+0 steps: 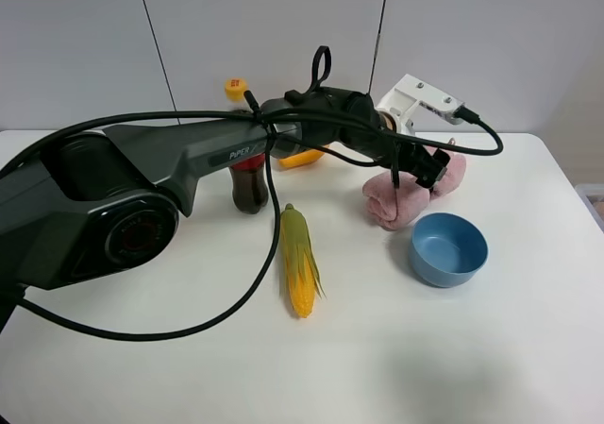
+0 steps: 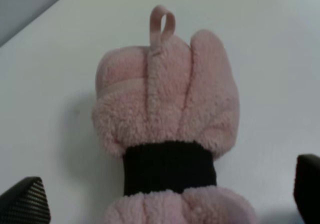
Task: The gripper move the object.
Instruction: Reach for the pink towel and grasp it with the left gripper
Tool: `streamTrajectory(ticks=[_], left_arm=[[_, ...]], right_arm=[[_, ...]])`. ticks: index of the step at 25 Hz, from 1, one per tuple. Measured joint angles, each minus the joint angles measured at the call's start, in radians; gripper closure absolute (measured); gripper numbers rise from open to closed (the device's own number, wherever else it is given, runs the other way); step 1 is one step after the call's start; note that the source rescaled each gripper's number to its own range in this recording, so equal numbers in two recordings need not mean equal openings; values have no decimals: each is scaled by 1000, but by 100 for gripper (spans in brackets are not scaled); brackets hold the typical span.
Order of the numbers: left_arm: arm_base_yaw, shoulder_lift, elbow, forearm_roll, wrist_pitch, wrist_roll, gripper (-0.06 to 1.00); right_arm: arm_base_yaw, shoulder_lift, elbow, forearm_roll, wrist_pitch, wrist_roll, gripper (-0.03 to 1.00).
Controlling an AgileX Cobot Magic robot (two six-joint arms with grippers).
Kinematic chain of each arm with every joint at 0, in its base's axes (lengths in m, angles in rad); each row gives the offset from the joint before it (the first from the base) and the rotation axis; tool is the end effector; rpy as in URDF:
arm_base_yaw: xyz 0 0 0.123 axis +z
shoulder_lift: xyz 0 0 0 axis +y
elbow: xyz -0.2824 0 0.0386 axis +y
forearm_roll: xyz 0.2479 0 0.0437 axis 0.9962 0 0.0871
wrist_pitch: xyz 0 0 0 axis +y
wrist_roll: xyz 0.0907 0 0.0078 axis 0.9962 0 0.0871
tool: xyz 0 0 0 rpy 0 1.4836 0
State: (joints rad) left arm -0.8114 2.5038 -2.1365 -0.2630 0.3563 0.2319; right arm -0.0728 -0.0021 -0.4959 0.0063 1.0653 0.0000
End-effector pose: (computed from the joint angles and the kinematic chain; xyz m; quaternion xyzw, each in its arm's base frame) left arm 0.3867 -0.4194 0.1587 0.3638 0.8118 -0.2197 0.4004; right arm -0.0048 0.0009 0.2757 0.0310 0.8544 -0.0157 0.5185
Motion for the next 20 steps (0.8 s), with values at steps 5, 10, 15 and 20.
streamTrajectory(ticks=[5, 10, 15, 20], left_arm=[[-9, 0, 0, -9, -70, -11, -6], [-10, 11, -2, -9, -126, -11, -6], [-10, 48, -4, -9, -145, -12, -6], [-10, 84, -4, -9, -149, -12, -6]], right_arm=[[0, 0, 0, 0, 0, 0, -3], [0, 0, 0, 0, 0, 0, -3], [0, 0, 0, 0, 0, 0, -3], [0, 0, 0, 0, 0, 0, -3]])
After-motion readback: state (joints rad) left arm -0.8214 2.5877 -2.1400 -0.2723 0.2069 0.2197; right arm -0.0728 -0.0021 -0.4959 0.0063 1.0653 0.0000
